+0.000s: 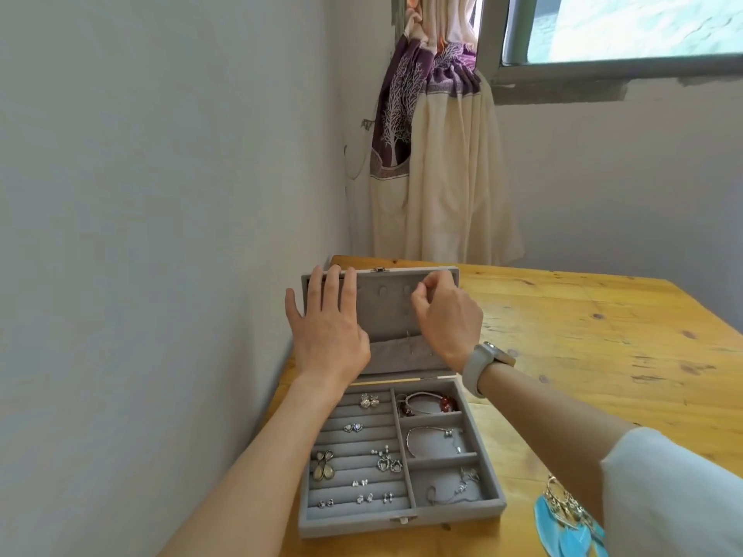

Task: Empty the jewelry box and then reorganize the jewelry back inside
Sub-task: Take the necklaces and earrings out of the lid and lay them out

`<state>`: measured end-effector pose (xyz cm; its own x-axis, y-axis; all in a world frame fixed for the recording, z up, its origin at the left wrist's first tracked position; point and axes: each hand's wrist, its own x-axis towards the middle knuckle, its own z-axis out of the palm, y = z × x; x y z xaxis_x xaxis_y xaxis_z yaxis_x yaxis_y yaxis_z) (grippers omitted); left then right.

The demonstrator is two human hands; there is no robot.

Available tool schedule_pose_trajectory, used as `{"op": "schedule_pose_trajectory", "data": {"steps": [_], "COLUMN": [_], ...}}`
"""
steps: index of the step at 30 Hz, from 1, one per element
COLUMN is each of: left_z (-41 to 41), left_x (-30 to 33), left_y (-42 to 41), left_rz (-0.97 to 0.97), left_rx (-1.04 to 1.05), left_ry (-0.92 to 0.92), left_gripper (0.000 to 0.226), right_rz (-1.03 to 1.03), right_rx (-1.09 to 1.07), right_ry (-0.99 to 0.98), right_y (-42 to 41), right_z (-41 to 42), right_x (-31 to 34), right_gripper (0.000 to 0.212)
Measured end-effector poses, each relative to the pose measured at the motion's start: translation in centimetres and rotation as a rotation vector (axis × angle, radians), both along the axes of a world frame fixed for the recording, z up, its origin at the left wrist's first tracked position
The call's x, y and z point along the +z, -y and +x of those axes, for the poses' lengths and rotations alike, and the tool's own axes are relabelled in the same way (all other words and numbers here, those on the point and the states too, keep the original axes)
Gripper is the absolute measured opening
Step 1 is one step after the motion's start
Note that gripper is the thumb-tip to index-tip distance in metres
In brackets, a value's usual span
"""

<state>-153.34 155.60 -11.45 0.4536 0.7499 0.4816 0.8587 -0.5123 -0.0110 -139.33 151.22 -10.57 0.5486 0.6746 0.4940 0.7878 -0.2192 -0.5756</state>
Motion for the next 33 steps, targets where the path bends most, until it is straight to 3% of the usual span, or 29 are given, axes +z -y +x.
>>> {"op": "schedule_pose_trajectory", "data": {"steps": [11, 14, 17, 19, 20, 23, 26, 29, 33], "left_z": [-0.3, -0.3, -0.1, 0.3, 0.5, 0.8, 1.0, 1.2, 2.0], "left_x": [1.4, 2.5, 4.1, 5.1, 5.7, 6.3, 5.0, 2.7, -0.4], "left_y": [0.5, 0.7, 1.5, 3.2, 4.5, 9.4, 13.6, 17.4, 21.6], "left_rz": [-0.122, -0.19, -0.175, -0.193, -0.286, -0.801, -1.359, -1.679, -1.839], "left_rx": [0.008, -0.001, -0.064, -0.211, -0.31, -0.534, -0.621, -0.642, -0.696], "left_ry": [-0.05, -0.026, 0.173, 0.453, 0.619, 1.013, 1.248, 1.241, 1.137], "left_gripper": [0.07, 0.065, 0.054, 0.044, 0.039, 0.028, 0.042, 0.056, 0.046], "right_rz": [0.025, 0.045, 0.123, 0.147, 0.155, 0.163, 0.155, 0.153, 0.143], "right_rx": [0.346, 0.433, 0.518, 0.577, 0.61, 0.726, 0.804, 0.804, 0.723], "right_ry": [0.051, -0.084, -0.272, -0.412, -0.498, -0.78, -0.984, -1.15, -1.276], "right_y": [0.2, 1.3, 3.5, 5.6, 6.8, 10.6, 14.4, 18.2, 22.8], "right_z": [1.8, 2.1, 1.6, 1.2, 1.1, 0.8, 0.8, 1.3, 3.4], "right_x": [10.2, 12.6, 14.7, 15.5, 15.6, 14.9, 12.7, 10.1, 6.7], "right_gripper": [0.01, 0.009, 0.018, 0.017, 0.015, 0.015, 0.018, 0.015, 0.007]}}
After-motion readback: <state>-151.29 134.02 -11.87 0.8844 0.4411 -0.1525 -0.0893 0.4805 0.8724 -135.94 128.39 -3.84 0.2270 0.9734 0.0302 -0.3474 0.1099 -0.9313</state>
